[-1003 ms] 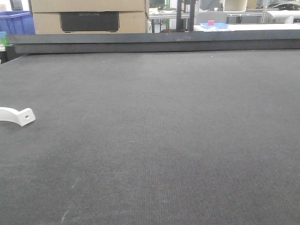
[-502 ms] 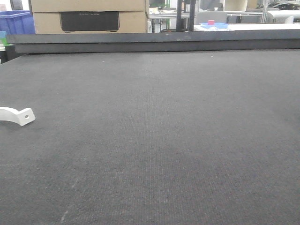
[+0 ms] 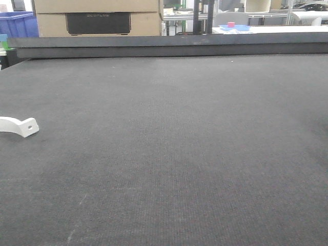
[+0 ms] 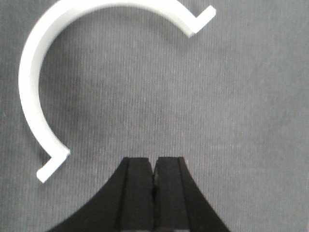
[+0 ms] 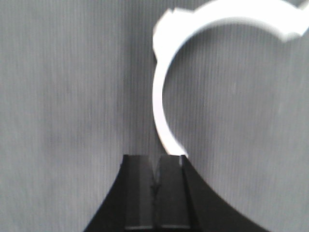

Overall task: Grab PVC pipe and place in blue bin
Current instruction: 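Close left and right grippers on the two ends of the clamp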

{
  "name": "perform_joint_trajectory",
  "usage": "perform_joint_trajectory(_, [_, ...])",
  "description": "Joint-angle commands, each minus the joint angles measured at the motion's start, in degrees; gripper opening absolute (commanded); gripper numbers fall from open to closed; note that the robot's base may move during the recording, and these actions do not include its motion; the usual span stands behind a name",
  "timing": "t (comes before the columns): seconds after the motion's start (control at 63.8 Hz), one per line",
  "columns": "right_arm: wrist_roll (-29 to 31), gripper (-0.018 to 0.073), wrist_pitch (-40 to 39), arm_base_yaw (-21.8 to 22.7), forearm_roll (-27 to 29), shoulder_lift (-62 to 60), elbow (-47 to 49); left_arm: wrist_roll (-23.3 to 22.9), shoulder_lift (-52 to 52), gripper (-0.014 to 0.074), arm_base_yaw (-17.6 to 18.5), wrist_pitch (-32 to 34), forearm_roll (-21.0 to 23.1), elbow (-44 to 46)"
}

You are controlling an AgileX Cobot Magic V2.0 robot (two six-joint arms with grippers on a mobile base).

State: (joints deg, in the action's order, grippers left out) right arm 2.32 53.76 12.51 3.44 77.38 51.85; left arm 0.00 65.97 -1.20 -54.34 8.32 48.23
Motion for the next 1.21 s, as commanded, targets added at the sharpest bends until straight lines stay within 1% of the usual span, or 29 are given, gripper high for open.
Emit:
perform_joint_trajectory(0.0, [0.2,-0.0125,2.8,0.4,-0.2,4.5,4.3,-0.5,-0.1,-0.0111,0.3,-1.3,0.5,0.4])
perform_joint_trajectory(0.078, [0.2,-0.0033,5.0,0.4,-0.2,8.1,7.3,-0.5,-0.1,-0.0111,0.3,-1.9,0.5,0.4])
perform_joint_trajectory(0.157, [0.2,0.0099,6.1,0.4,-0.2,11.8,9.1,-0.5,-0.1,-0.0111,0.3,-2.3,0.5,0.4])
perform_joint_trajectory(0.204, [0.2,0.0153,6.2,0.4,-0.2,13.5,9.3,-0.5,-0.1,-0.0111,0.3,-2.8,0.5,0.4])
perform_joint_trajectory(0.266, [0.2,0.0179,5.8,0.4,-0.2,14.6,9.3,-0.5,-0.1,-0.0111,0.3,-3.3,0.5,0.4])
perform_joint_trajectory(0.69, [0.2,0.0167,3.0,0.4,-0.2,18.5,9.3,-0.5,-0.1,-0.0111,0.3,-3.1,0.5,0.4])
perform_joint_trajectory(0.768, [0.2,0.0137,2.8,0.4,-0.2,18.5,9.3,-0.5,-0.1,-0.0111,0.3,-2.9,0.5,0.4])
perform_joint_trajectory(0.878, [0.2,0.0067,2.5,0.4,-0.2,18.6,9.3,-0.5,-0.1,-0.0111,0.3,-2.5,0.5,0.4])
perform_joint_trajectory(0.956, [0.2,0.0034,2.4,0.4,0.1,18.7,9.3,-0.5,-0.1,-0.0111,0.3,-2.5,0.5,0.4])
perform_joint_trajectory(1.191, [0.2,0.0025,2.4,0.4,0.1,20.0,9.3,-0.5,-0.1,-0.0111,0.3,-2.5,0.6,0.4])
